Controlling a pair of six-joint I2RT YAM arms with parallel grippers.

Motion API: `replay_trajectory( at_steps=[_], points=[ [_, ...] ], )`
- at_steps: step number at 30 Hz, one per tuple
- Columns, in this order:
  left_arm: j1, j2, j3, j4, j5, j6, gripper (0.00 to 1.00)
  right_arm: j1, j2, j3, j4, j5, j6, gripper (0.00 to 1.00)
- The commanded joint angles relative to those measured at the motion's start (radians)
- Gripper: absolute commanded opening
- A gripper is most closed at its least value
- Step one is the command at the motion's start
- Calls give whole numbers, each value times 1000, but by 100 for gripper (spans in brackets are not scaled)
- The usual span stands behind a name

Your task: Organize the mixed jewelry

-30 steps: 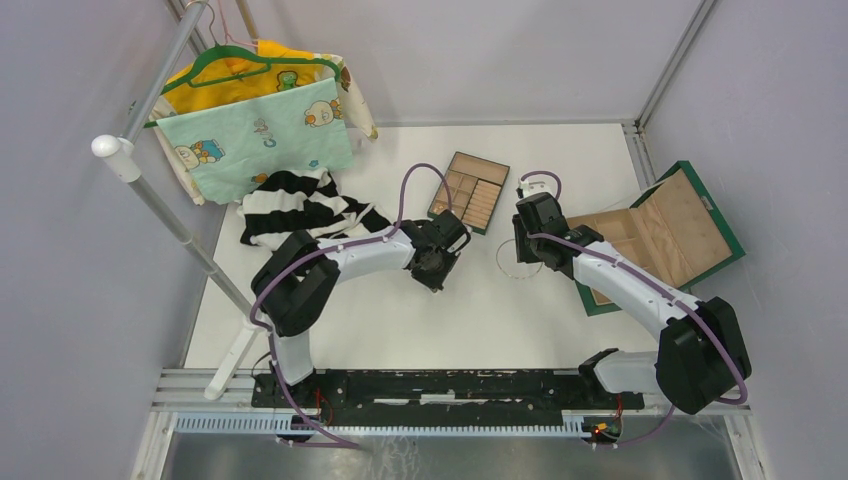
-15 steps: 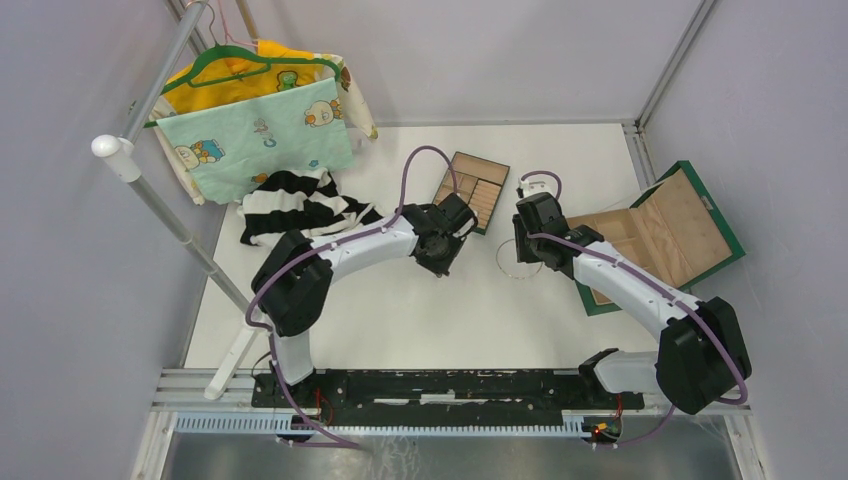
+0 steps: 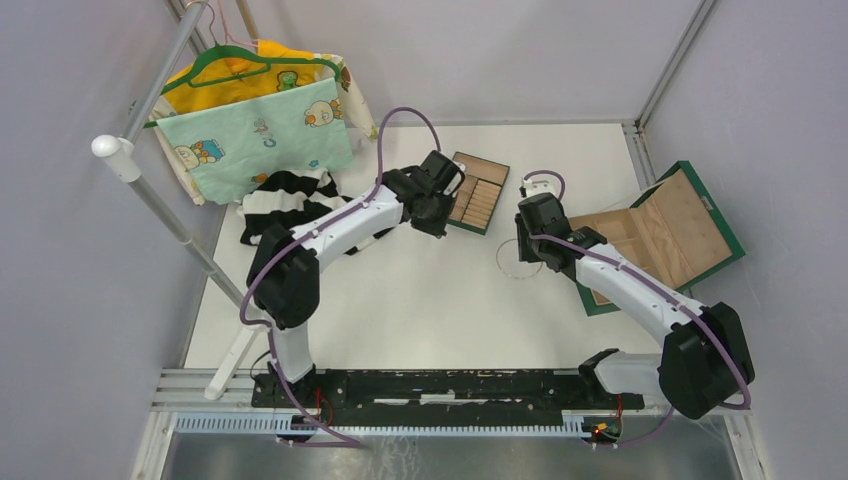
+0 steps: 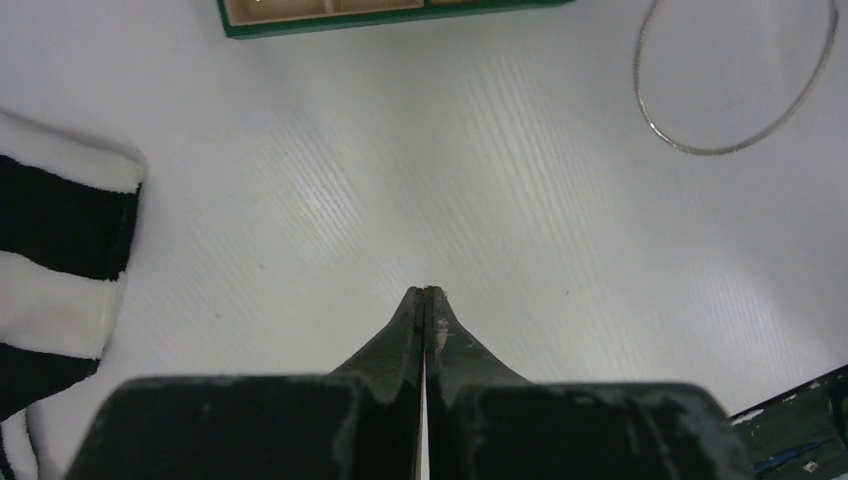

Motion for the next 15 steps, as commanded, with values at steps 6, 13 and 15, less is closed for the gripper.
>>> replay_trajectory(
  at_steps=[6,13,15],
  points=[
    [88,106,167,11,27,-63,2,3,-30,6,23,39,16,36],
    [103,190,263,-2,55,-87,2,3,-29,33,15,40,13,36],
    [104,214,293,5,55,-92,2,3,-33,33,12,43,14,36]
  ],
)
